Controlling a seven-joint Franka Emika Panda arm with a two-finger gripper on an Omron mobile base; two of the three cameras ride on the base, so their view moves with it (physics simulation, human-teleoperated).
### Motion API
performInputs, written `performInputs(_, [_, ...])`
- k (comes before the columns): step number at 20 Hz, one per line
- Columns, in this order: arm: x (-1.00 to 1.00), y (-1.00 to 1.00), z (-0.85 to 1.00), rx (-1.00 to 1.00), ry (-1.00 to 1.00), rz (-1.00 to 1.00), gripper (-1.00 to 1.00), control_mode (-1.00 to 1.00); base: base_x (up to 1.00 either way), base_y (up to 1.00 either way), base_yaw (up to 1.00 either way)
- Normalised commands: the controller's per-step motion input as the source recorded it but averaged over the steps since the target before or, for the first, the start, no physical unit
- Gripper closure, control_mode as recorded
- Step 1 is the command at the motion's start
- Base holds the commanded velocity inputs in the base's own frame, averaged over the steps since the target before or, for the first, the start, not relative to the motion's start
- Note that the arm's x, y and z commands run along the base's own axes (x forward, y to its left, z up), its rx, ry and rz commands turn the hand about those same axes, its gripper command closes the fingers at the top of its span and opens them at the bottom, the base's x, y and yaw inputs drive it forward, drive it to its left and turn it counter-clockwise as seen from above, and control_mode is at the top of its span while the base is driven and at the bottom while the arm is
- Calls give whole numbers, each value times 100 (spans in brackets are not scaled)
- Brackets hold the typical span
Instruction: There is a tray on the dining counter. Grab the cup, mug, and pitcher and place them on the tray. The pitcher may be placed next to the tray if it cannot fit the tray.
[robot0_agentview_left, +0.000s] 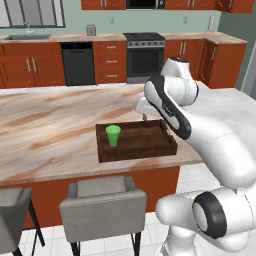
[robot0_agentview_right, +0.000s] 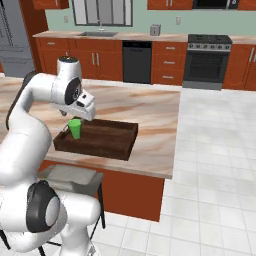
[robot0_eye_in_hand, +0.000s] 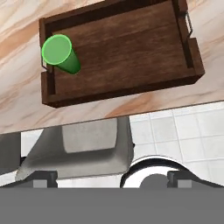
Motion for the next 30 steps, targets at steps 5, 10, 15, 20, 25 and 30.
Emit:
performInputs(5, [-99,-43,29,-15,-22,1,-100,-100,0,0,0])
performInputs(10, [-81,-44,33,-8,-10,0,-100,-100,0,0,0])
performInputs(15, [-39,-33,24,0,0,3,-100,-100,0,0,0])
performInputs(20, [-22,-8,14,0,0,2,-100,-100,0,0,0])
performInputs(25, [-24,0,0,-3,0,0,-100,-100,0,0,0])
performInputs(30, [-30,0,0,-5,0,0,-100,-100,0,0,0])
